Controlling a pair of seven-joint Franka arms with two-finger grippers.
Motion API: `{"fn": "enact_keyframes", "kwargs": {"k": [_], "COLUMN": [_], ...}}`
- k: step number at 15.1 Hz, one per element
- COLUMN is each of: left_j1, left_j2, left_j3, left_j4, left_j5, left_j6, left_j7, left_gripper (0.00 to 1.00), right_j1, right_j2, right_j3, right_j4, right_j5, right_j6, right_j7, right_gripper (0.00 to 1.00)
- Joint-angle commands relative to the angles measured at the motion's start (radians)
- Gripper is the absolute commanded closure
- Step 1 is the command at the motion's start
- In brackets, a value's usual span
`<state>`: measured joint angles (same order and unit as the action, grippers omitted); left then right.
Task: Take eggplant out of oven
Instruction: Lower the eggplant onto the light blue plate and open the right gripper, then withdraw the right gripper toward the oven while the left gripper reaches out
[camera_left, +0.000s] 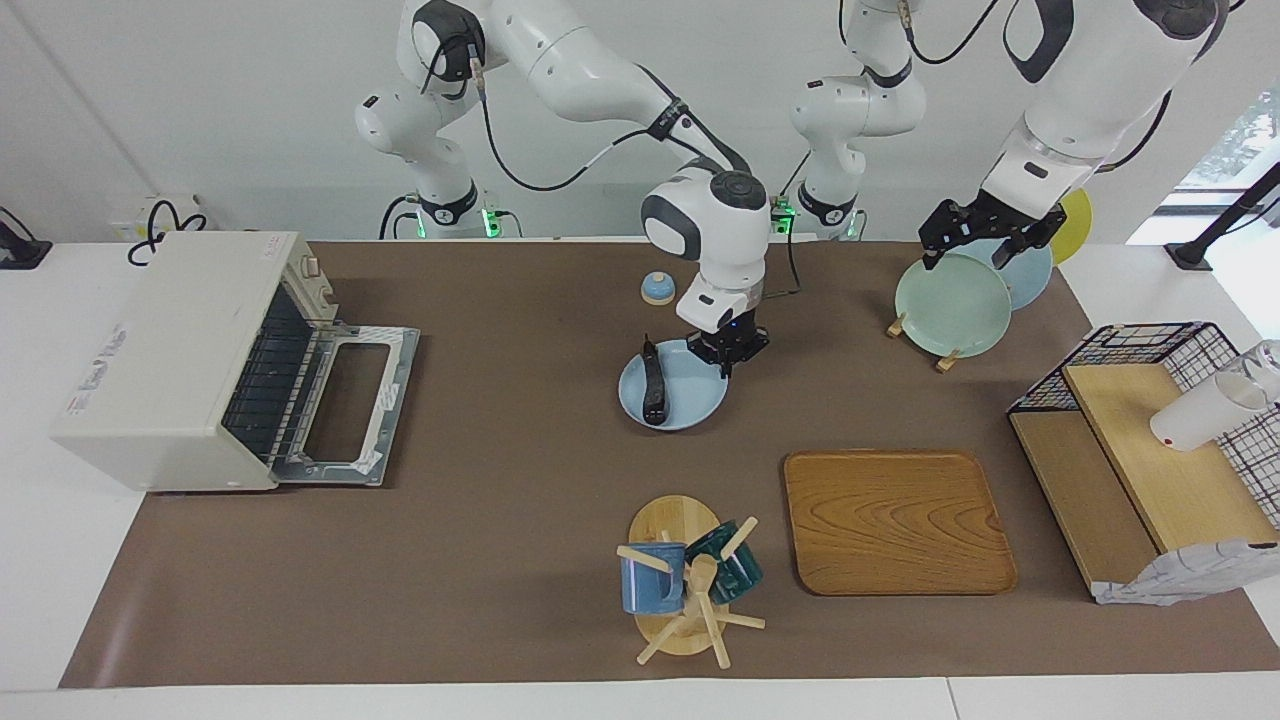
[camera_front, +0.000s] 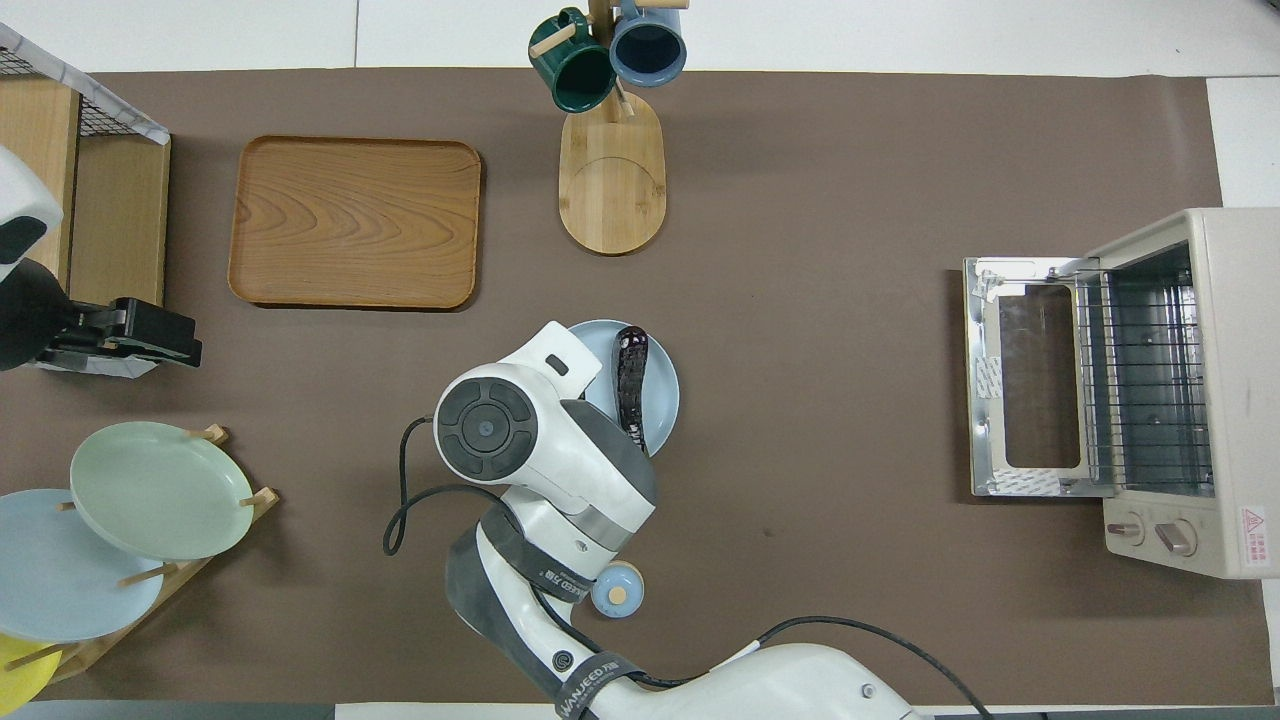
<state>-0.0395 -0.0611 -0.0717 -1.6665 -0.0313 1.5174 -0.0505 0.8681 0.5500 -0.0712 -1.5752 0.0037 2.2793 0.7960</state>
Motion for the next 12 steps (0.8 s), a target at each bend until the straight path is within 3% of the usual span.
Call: {"fn": "enact_keyframes", "kwargs": {"k": [1,4,7,9,11,12], "left_j1": [0.013,0.013,0.013,0.013,0.013,0.009], "left_j2": [0.001,0.001,0.001,0.001,0.001,0.001], "left_j3": [-0.008,-0.008,-0.008,-0.008,-0.008,-0.01], "left_j4": [0.01,0.01,0.01,0.01,0.01,0.01], "left_j5": [-0.009,-0.009,-0.009,-0.009,-0.009,-0.009], "left_j6": [-0.014,-0.016,-0.011,-0.014,-0.01,-0.01], "left_j7": [-0.002,-0.002,-0.002,-0.002,-0.005,-0.008], "left_gripper": [0.0,0.0,0.0,0.0,0.0,0.0], "right_j1": [-0.026,-0.061,-0.202,-0.291,-0.362,-0.383], "right_j2": [-0.036,-0.051,-0.239,-0.33,-0.389,-0.401], "right_j3": [0.019,0.01,0.01,0.007,0.007,0.005], "right_j4": [-0.025,0.066,-0.072,-0.187,-0.303,-0.339], "right_j5": [0.032,0.019,0.019,0.018,0.016,-0.006], "right_j6": [0.037,-0.108,-0.244,-0.265,-0.274,-0.271], "right_j7": [-0.041,-0.073,-0.212,-0.37,-0.388,-0.392], "right_gripper": [0.42,0.39,0.43,0.62,0.94,1.0]}}
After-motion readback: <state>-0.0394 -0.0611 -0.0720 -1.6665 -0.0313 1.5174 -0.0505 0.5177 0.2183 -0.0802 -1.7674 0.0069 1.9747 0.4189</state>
